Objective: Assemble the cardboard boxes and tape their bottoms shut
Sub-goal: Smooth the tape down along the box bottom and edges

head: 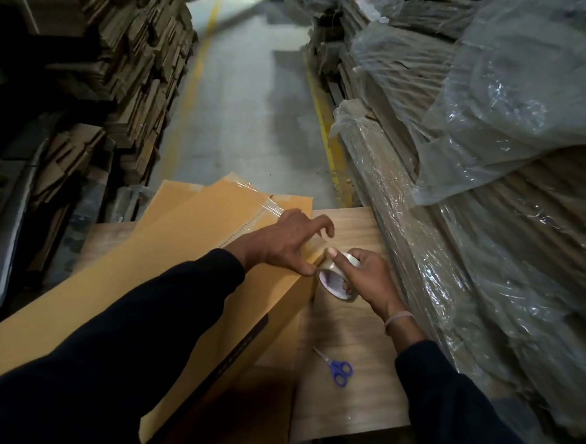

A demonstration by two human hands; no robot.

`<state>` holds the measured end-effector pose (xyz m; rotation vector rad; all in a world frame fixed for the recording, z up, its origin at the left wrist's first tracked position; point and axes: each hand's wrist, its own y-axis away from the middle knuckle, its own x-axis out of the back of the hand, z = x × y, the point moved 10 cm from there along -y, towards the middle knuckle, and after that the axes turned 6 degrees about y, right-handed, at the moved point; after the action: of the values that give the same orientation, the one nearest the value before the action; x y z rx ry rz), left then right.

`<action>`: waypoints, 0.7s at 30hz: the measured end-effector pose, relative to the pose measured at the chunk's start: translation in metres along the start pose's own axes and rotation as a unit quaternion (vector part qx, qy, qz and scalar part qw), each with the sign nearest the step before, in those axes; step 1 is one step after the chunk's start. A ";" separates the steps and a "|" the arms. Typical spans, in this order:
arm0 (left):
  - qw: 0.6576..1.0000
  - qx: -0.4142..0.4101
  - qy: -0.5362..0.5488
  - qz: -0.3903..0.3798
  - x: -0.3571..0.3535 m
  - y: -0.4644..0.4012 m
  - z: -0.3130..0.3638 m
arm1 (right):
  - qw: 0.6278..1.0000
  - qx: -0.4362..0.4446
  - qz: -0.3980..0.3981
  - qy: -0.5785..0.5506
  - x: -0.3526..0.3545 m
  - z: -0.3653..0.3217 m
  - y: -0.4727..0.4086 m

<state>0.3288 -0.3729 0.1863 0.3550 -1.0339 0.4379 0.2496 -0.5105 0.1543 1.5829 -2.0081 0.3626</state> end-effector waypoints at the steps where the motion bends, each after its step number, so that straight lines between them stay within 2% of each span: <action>1: 1.000 -0.003 0.013 0.010 0.003 0.002 0.000 | 1.000 -0.002 0.003 -0.014 -0.001 0.001 0.000; 5: 0.998 0.002 0.042 0.036 0.012 0.005 0.002 | 0.999 -0.008 0.022 0.026 -0.005 0.002 -0.009; 9: 0.998 -0.011 0.045 0.040 0.010 0.006 0.005 | 0.991 -0.056 -0.006 0.121 -0.011 0.018 -0.005; 15: 0.998 -0.011 0.056 0.005 0.006 0.010 0.005 | 0.987 -0.078 0.009 0.143 -0.013 0.017 0.000; 21: 0.998 -0.047 0.045 -0.004 -0.001 0.025 0.009 | 0.982 -0.116 0.027 0.147 -0.028 0.018 0.026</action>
<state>0.3087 -0.3560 0.1917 0.2527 -0.9613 0.3930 0.2248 -0.4911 0.1266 1.2558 -1.7949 0.3472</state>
